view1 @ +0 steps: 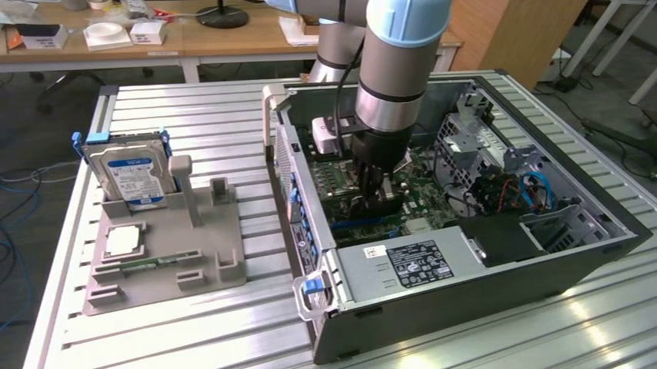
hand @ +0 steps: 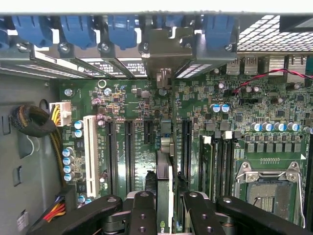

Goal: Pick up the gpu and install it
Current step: 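Insert the gpu into the slot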

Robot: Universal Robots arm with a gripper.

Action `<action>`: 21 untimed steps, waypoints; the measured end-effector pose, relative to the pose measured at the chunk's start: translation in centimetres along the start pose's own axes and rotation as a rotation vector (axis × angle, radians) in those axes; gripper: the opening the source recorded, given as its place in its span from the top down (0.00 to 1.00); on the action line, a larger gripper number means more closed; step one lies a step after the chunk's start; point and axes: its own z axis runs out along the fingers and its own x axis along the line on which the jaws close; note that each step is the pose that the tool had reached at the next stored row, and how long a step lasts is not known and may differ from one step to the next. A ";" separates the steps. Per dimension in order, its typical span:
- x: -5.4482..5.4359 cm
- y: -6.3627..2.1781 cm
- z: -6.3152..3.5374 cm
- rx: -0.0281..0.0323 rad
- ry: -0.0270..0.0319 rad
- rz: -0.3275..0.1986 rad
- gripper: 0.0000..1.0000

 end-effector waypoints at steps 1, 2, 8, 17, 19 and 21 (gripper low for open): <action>0.0 0.00 0.00 0.0000 -0.0001 0.000 0.74; 0.0 0.00 0.01 0.0000 -0.0001 0.000 0.74; 0.0 0.02 0.31 0.0001 -0.0001 0.000 0.74; 0.0 0.02 0.44 0.0002 -0.0002 0.000 0.74; 0.0 0.02 0.51 0.0001 0.0000 0.000 0.74; 0.0 0.03 0.51 0.0000 0.0001 0.000 0.74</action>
